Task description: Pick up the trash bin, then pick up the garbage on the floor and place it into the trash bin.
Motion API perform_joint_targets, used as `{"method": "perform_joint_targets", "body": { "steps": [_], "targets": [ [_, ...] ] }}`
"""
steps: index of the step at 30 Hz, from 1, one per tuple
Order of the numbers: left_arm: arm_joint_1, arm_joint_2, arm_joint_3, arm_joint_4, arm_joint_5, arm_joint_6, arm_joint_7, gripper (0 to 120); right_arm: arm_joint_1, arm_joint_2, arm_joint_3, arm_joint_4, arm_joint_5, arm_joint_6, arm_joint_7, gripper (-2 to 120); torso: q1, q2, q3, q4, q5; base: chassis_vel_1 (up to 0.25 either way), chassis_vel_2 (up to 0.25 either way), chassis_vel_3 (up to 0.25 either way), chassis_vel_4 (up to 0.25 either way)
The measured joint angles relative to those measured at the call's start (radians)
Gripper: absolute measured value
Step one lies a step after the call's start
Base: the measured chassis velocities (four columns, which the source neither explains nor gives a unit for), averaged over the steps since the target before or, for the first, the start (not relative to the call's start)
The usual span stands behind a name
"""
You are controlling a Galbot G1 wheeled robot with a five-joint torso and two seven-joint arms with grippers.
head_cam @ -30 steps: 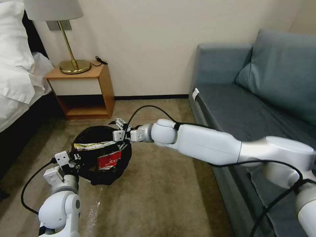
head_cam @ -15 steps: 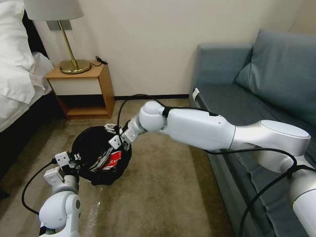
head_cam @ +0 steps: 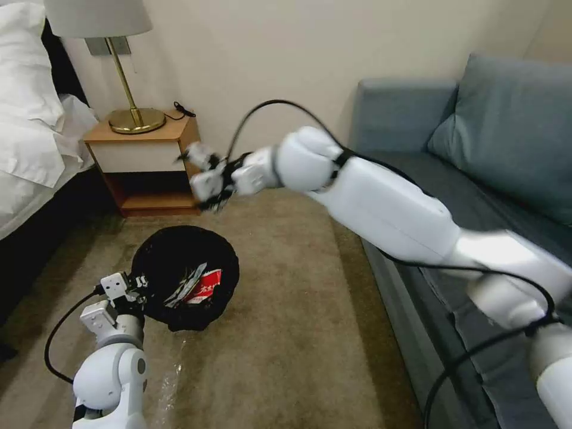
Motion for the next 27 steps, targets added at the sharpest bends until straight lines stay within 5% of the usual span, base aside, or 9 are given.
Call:
{"method": "perform_joint_targets", "body": {
  "steps": [4, 5, 8, 14, 16, 27],
  "targets": [
    [-0.024, 0.018, -0.006, 0.014, -0.030, -0.003, 0.009, 4, -0.174, -0.064, 0.159, 0.060, 0.237, -0.082, 0.310, 100, 0.000, 0.000, 0.000, -0.0007, 0.0003, 0.000, 0.000, 0.000, 0.000],
    [-0.024, 0.018, -0.006, 0.014, -0.030, -0.003, 0.009, 4, -0.174, -0.064, 0.159, 0.060, 0.237, -0.082, 0.310, 100, 0.000, 0.000, 0.000, -0.0007, 0.0003, 0.000, 0.000, 0.000, 0.000],
    [-0.057, 0.033, -0.002, 0.041, -0.059, -0.008, 0.031, 4, -0.441, -0.061, 0.415, 0.134, 0.475, -0.102, 0.568, 100, 0.000, 0.000, 0.000, 0.0000, 0.0004, 0.000, 0.000, 0.000, 0.000],
    [-0.079, 0.042, 0.006, 0.069, -0.074, 0.000, 0.036, 4, -0.719, -0.028, 0.691, 0.233, 0.502, -0.096, 0.604, 100, 0.000, 0.000, 0.000, -0.0001, -0.0002, 0.000, 0.000, 0.000, 0.000],
    [-0.095, 0.048, 0.006, 0.083, -0.084, 0.009, 0.026, 4, -0.932, 0.032, 0.827, 0.295, 0.499, -0.087, 0.608, 100, 0.000, 0.000, 0.000, -0.0005, 0.0004, 0.000, 0.000, 0.000, 0.000],
    [-0.190, 0.083, -0.012, 0.199, -0.172, 0.044, -0.018, 4, -1.159, 0.164, 0.934, 0.343, 0.456, -0.019, 0.543, 100, 0.000, 0.000, 0.000, -0.0001, -0.0004, 0.000, 0.000, 0.000, 0.000]
  ]
}}
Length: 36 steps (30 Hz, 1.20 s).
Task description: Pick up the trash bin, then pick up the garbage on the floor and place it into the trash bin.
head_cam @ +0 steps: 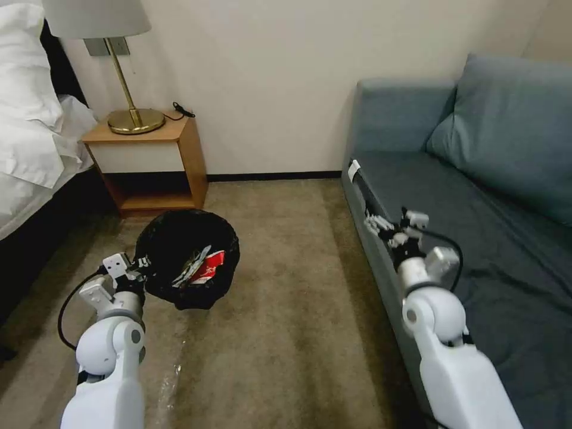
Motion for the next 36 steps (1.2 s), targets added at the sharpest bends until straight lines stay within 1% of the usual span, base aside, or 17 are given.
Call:
{"method": "perform_joint_targets", "body": {
  "steps": [1, 3, 7, 9, 10, 11, 13, 14, 15, 18, 19, 21, 22, 23, 24, 32, 36],
  "targets": [
    [0.000, 0.000, 0.000, 0.000, 0.000, 0.000, 0.000, 4, 0.000, 0.000, 0.000, 0.000, 0.000, 0.000, 0.000, 100, 0.000, 0.000, 0.000, 0.0000, 0.0000, 0.000, 0.000, 0.000, 0.000],
    [-0.040, 0.005, -0.004, 0.063, -0.025, -0.003, -0.035, 4, -0.007, 0.004, -0.004, -0.011, -0.021, 0.016, -0.017, 100, 0.000, 0.000, 0.000, 0.0003, -0.0001, 0.000, 0.000, 0.000, 0.000],
    [-0.060, 0.006, -0.003, 0.099, -0.041, -0.014, -0.058, 4, -0.009, 0.002, -0.011, -0.016, -0.032, 0.023, -0.023, 100, 0.000, 0.000, 0.000, 0.0003, 0.0000, 0.000, 0.000, 0.000, 0.000],
    [-0.098, 0.007, -0.002, 0.157, -0.072, -0.035, -0.097, 4, -0.013, -0.002, -0.017, -0.022, -0.046, 0.032, -0.033, 100, 0.000, 0.000, 0.000, 0.0003, -0.0002, 0.000, 0.000, 0.000, 0.000],
    [-0.098, 0.007, -0.002, 0.157, -0.072, -0.035, -0.097, 4, -0.013, -0.002, -0.017, -0.022, -0.046, 0.032, -0.033, 100, 0.000, 0.000, 0.000, 0.0003, -0.0002, 0.000, 0.000, 0.000, 0.000],
    [-0.135, 0.009, 0.001, 0.208, -0.105, -0.053, -0.129, 4, -0.017, -0.005, -0.020, -0.024, -0.055, 0.039, -0.041, 100, 0.000, 0.000, 0.000, 0.0002, 0.0000, 0.000, 0.000, 0.000, 0.000],
    [-0.145, 0.010, 0.001, 0.222, -0.113, -0.057, -0.136, 4, -0.018, -0.005, -0.021, -0.024, -0.057, 0.040, -0.043, 100, 0.000, 0.000, 0.000, 0.0001, 0.0001, 0.000, 0.000, 0.000, 0.000],
    [-0.198, 0.014, 0.005, 0.294, -0.150, -0.075, -0.171, 4, -0.022, -0.007, -0.022, -0.024, -0.061, 0.044, -0.051, 100, 0.000, 0.000, 0.000, 0.0002, 0.0000, 0.000, 0.000, 0.000, 0.000],
    [-0.198, 0.014, 0.005, 0.294, -0.150, -0.075, -0.171, 4, -0.022, -0.007, -0.022, -0.024, -0.061, 0.044, -0.051, 100, 0.000, 0.000, 0.000, 0.0002, 0.0000, 0.000, 0.000, 0.000, 0.000],
    [-0.282, 0.017, 0.014, 0.395, -0.187, -0.091, -0.212, 4, -0.036, -0.012, -0.024, -0.023, -0.074, 0.054, -0.067, 100, 0.000, 0.000, 0.000, 0.0000, 0.0002, 0.000, 0.000, 0.000, 0.000],
    [-0.282, 0.017, 0.014, 0.395, -0.187, -0.091, -0.212, 4, -0.036, -0.012, -0.024, -0.023, -0.074, 0.054, -0.067, 100, 0.000, 0.000, 0.000, 0.0000, 0.0002, 0.000, 0.000, 0.000, 0.000],
    [-0.328, 0.018, 0.017, 0.462, -0.193, -0.102, -0.226, 4, -0.046, -0.012, -0.022, -0.022, -0.079, 0.062, -0.077, 100, 0.000, 0.000, 0.000, -0.0001, 0.0001, 0.000, 0.000, 0.000, 0.000],
    [-0.328, 0.018, 0.017, 0.462, -0.193, -0.102, -0.226, 4, -0.046, -0.012, -0.022, -0.022, -0.079, 0.062, -0.077, 100, 0.000, 0.000, 0.000, -0.0001, 0.0001, 0.000, 0.000, 0.000, 0.000],
    [-0.363, 0.019, 0.019, 0.518, -0.207, -0.106, -0.241, 4, -0.058, -0.011, -0.018, -0.022, -0.085, 0.072, -0.090, 100, 0.000, 0.000, 0.000, 0.0001, 0.0000, 0.000, 0.000, 0.000, 0.000],
    [-0.363, 0.019, 0.019, 0.518, -0.207, -0.106, -0.241, 4, -0.058, -0.011, -0.018, -0.022, -0.085, 0.072, -0.090, 100, 0.000, 0.000, 0.000, 0.0001, 0.0000, 0.000, 0.000, 0.000, 0.000],
    [-0.403, 0.016, 0.013, 0.612, -0.203, -0.127, -0.261, 4, -0.086, -0.011, -0.010, -0.025, -0.110, 0.108, -0.138, 100, 0.000, 0.000, 0.000, 0.0001, 0.0001, 0.000, 0.000, 0.000, 0.000],
    [-0.401, 0.017, 0.011, 0.614, -0.203, -0.127, -0.260, 4, -0.085, -0.010, -0.005, -0.025, -0.110, 0.110, -0.147, 100, 0.000, 0.000, 0.000, 0.0002, 0.0000, 0.000, 0.000, 0.000, 0.000]
  ]
}}
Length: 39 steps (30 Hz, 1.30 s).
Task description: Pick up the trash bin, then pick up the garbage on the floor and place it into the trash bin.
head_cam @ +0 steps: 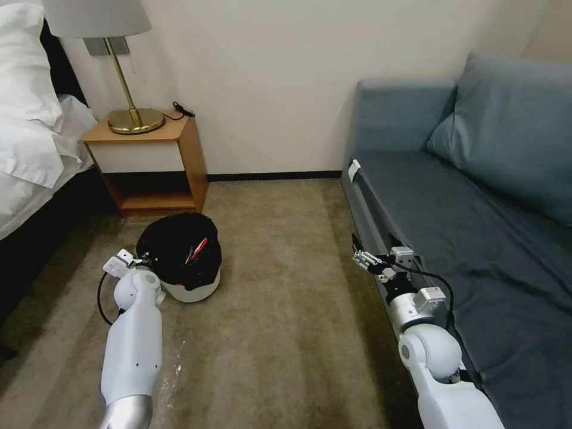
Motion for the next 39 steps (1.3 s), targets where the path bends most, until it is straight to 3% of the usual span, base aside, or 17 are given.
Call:
{"method": "perform_joint_targets", "body": {
  "steps": [2, 9, 14, 15, 17, 20, 23, 24, 25, 26, 29, 30, 31, 34, 36, 37, 39],
  "targets": [
    [0.005, 0.003, -0.001, -0.008, -0.001, 0.004, 0.003, 16, 0.003, 0.001, 0.005, 0.000, -0.001, 0.002, -0.009, 100, 0.000, 0.000, 0.000, -0.0001, 0.0001, 0.000, 0.000, 0.000, 0.000],
    [0.021, 0.008, -0.003, -0.036, -0.002, 0.014, 0.005, 36, 0.003, 0.003, 0.011, -0.005, -0.015, 0.013, -0.031, 100, 0.000, 0.000, 0.000, -0.0001, 0.0003, 0.000, 0.000, 0.000, 0.000],
    [0.040, 0.012, -0.004, -0.070, -0.002, 0.024, 0.005, 61, 0.007, 0.007, 0.019, -0.011, -0.016, 0.017, -0.040, 100, 0.000, 0.000, 0.000, -0.0001, 0.0002, 0.000, 0.000, 0.000, 0.000],
    [0.040, 0.012, -0.004, -0.070, -0.002, 0.024, 0.005, 61, 0.007, 0.007, 0.019, -0.011, -0.016, 0.017, -0.040, 100, 0.000, 0.000, 0.000, -0.0001, 0.0002, 0.000, 0.000, 0.000, 0.000],
    [0.057, 0.012, -0.006, -0.121, -0.007, 0.036, 0.004, 72, 0.001, 0.007, 0.021, -0.013, -0.024, 0.024, -0.061, 100, 0.000, 0.000, 0.000, -0.0002, 0.0001, 0.000, 0.000, 0.000, 0.000],
    [0.069, 0.012, -0.006, -0.151, -0.007, 0.043, 0.003, 77, 0.000, 0.010, 0.023, -0.013, -0.025, 0.026, -0.068, 100, 0.000, 0.000, 0.000, -0.0002, 0.0001, 0.000, 0.000, 0.000, 0.000],
    [0.132, 0.013, -0.002, -0.273, 0.013, 0.081, 0.040, 94, 0.000, 0.014, 0.025, -0.020, -0.037, 0.036, -0.084, 100, 0.000, 0.000, 0.000, -0.0002, 0.0001, 0.000, 0.000, 0.000, 0.000],
    [0.132, 0.013, -0.002, -0.273, 0.013, 0.081, 0.040, 94, 0.000, 0.014, 0.025, -0.020, -0.037, 0.036, -0.084, 100, 0.000, 0.000, 0.000, -0.0002, 0.0001, 0.000, 0.000, 0.000, 0.000],
    [0.169, 0.015, -0.001, -0.327, 0.051, 0.089, 0.089, 98, 0.001, 0.018, 0.026, -0.025, -0.044, 0.045, -0.085, 100, 0.000, 0.000, 0.000, -0.0001, 0.0003, 0.000, 0.000, 0.000, 0.000],
    [0.169, 0.015, -0.001, -0.327, 0.051, 0.089, 0.089, 98, 0.001, 0.018, 0.026, -0.025, -0.044, 0.045, -0.085, 100, 0.000, 0.000, 0.000, -0.0001, 0.0003, 0.000, 0.000, 0.000, 0.000],
    [0.287, 0.016, 0.009, -0.509, 0.157, 0.129, 0.260, 100, 0.008, 0.033, 0.024, -0.043, -0.048, 0.076, -0.071, 100, 0.000, 0.000, 0.000, -0.0002, 0.0000, 0.000, 0.000, 0.000, 0.000],
    [0.287, 0.016, 0.009, -0.509, 0.157, 0.129, 0.260, 100, 0.008, 0.033, 0.024, -0.043, -0.048, 0.076, -0.071, 100, 0.000, 0.000, 0.000, -0.0002, 0.0000, 0.000, 0.000, 0.000, 0.000],
    [0.321, 0.016, 0.009, -0.568, 0.203, 0.129, 0.325, 100, 0.012, 0.036, 0.019, -0.044, -0.029, 0.079, -0.043, 100, 0.000, 0.000, 0.000, -0.0001, 0.0004, 0.000, 0.000, 0.000, 0.000],
    [0.357, 0.016, 0.010, -0.626, 0.270, 0.117, 0.386, 100, 0.016, 0.037, 0.007, -0.042, 0.009, 0.073, -0.004, 100, 0.000, 0.000, 0.000, -0.0001, 0.0003, 0.000, 0.000, 0.000, 0.000],
    [0.394, 0.014, 0.009, -0.655, 0.394, 0.062, 0.468, 99, 0.024, 0.042, -0.002, -0.043, 0.031, 0.092, 0.016, 100, 0.000, 0.000, 0.000, -0.0001, 0.0003, 0.000, 0.000, 0.000, 0.000],
    [0.394, 0.014, 0.009, -0.655, 0.394, 0.062, 0.468, 99, 0.024, 0.042, -0.002, -0.043, 0.031, 0.092, 0.016, 100, 0.000, 0.000, 0.000, -0.0001, 0.0003, 0.000, 0.000, 0.000, 0.000],
    [0.425, 0.010, 0.008, -0.664, 0.489, 0.003, 0.546, 98, 0.031, 0.048, -0.008, -0.049, 0.016, 0.129, 0.016, 100, 0.000, 0.000, 0.000, 0.0000, 0.0000, 0.000, 0.000, 0.000, 0.000]
  ]
}}
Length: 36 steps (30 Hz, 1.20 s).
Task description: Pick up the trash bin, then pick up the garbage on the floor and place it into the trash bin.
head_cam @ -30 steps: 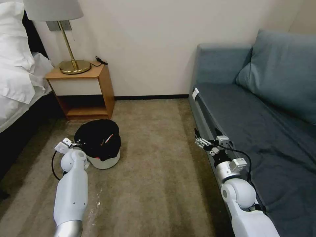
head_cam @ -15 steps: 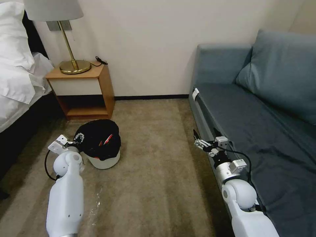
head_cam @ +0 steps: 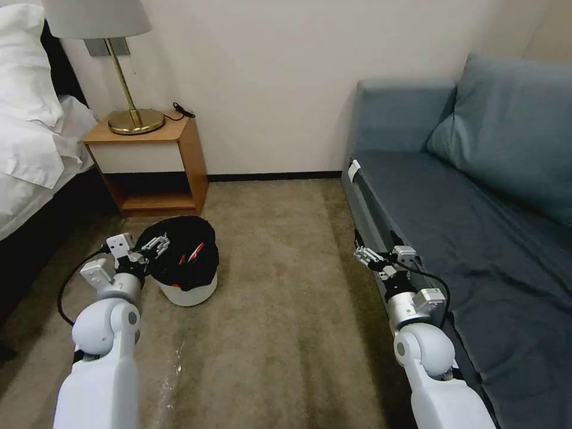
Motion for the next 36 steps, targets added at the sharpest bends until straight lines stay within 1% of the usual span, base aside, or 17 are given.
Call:
{"method": "perform_joint_targets", "body": {
  "steps": [1, 2, 4, 5, 6, 7, 9, 10, 14, 16, 24, 32, 36],
  "targets": [
    [0.009, -0.003, 0.000, -0.001, 0.022, -0.019, 0.021, 97, 0.000, 0.002, -0.001, -0.001, -0.011, 0.007, 0.000, 100, 0.000, 0.000, 0.000, 0.0000, 0.0001, 0.000, 0.000, 0.000, 0.000],
    [0.009, -0.003, 0.000, -0.001, 0.022, -0.019, 0.021, 97, 0.000, 0.002, -0.001, -0.001, -0.011, 0.007, 0.000, 100, 0.000, 0.000, 0.000, 0.0000, 0.0001, 0.000, 0.000, 0.000, 0.000],
    [0.030, -0.013, 0.001, -0.004, 0.084, -0.068, 0.083, 96, -0.005, 0.005, -0.004, -0.001, -0.049, -0.005, 0.018, 100, 0.000, 0.000, 0.000, -0.0001, 0.0000, 0.000, 0.000, 0.000, 0.000],
    [0.030, -0.013, 0.001, -0.004, 0.084, -0.068, 0.083, 96, -0.005, 0.005, -0.004, -0.001, -0.049, -0.005, 0.018, 100, 0.000, 0.000, 0.000, -0.0001, 0.0000, 0.000, 0.000, 0.000, 0.000],
    [0.036, -0.021, 0.003, -0.002, 0.117, -0.099, 0.100, 96, -0.013, 0.005, -0.005, -0.001, -0.077, -0.030, 0.040, 100, 0.000, 0.000, 0.000, 0.0000, 0.0000, 0.000, 0.000, 0.000, 0.000],
    [0.039, -0.028, 0.007, 0.002, 0.130, -0.122, 0.103, 96, -0.019, 0.005, -0.006, -0.002, -0.095, -0.048, 0.053, 100, 0.000, 0.000, 0.000, -0.0002, 0.0001, 0.000, 0.000, 0.000, 0.000],
    [0.040, -0.029, 0.008, 0.003, 0.132, -0.126, 0.103, 96, -0.020, 0.005, -0.007, -0.002, -0.100, -0.052, 0.056, 100, 0.000, 0.000, 0.000, -0.0002, 0.0001, 0.000, 0.000, 0.000, 0.000],
    [0.044, -0.036, 0.014, 0.009, 0.135, -0.143, 0.102, 96, -0.026, 0.004, -0.007, -0.005, -0.113, -0.062, 0.059, 100, 0.000, 0.000, 0.000, -0.0003, 0.0001, 0.000, 0.000, 0.000, 0.000],
    [0.050, -0.039, 0.019, 0.012, 0.137, -0.151, 0.097, 96, -0.031, 0.004, -0.007, -0.007, -0.123, -0.064, 0.049, 100, 0.000, 0.000, 0.000, -0.0003, 0.0002, 0.000, 0.000, 0.000, 0.000],
    [0.064, -0.046, 0.023, 0.017, 0.137, -0.156, 0.082, 96, -0.028, -0.004, -0.009, -0.015, -0.146, -0.060, 0.009, 100, 0.000, 0.000, 0.000, -0.0003, 0.0001, 0.000, 0.000, 0.000, 0.000],
    [0.076, -0.058, 0.020, 0.022, 0.131, -0.157, 0.076, 96, 0.019, -0.010, -0.046, -0.038, -0.150, -0.072, -0.004, 100, 0.000, 0.000, 0.000, 0.0000, 0.0001, 0.000, 0.000, 0.000, 0.000],
    [0.077, -0.056, 0.010, 0.020, 0.127, -0.151, 0.100, 96, 0.026, -0.015, -0.049, -0.068, -0.153, -0.062, -0.049, 100, 0.000, 0.000, 0.000, -0.0001, 0.0001, 0.000, 0.000, 0.000, 0.000],
    [0.075, -0.048, 0.006, 0.018, 0.121, -0.146, 0.109, 96, 0.029, -0.036, -0.047, -0.069, -0.156, -0.061, -0.077, 100, 0.000, 0.000, 0.000, -0.0001, 0.0000, 0.000, 0.000, 0.000, 0.000]
  ]
}}
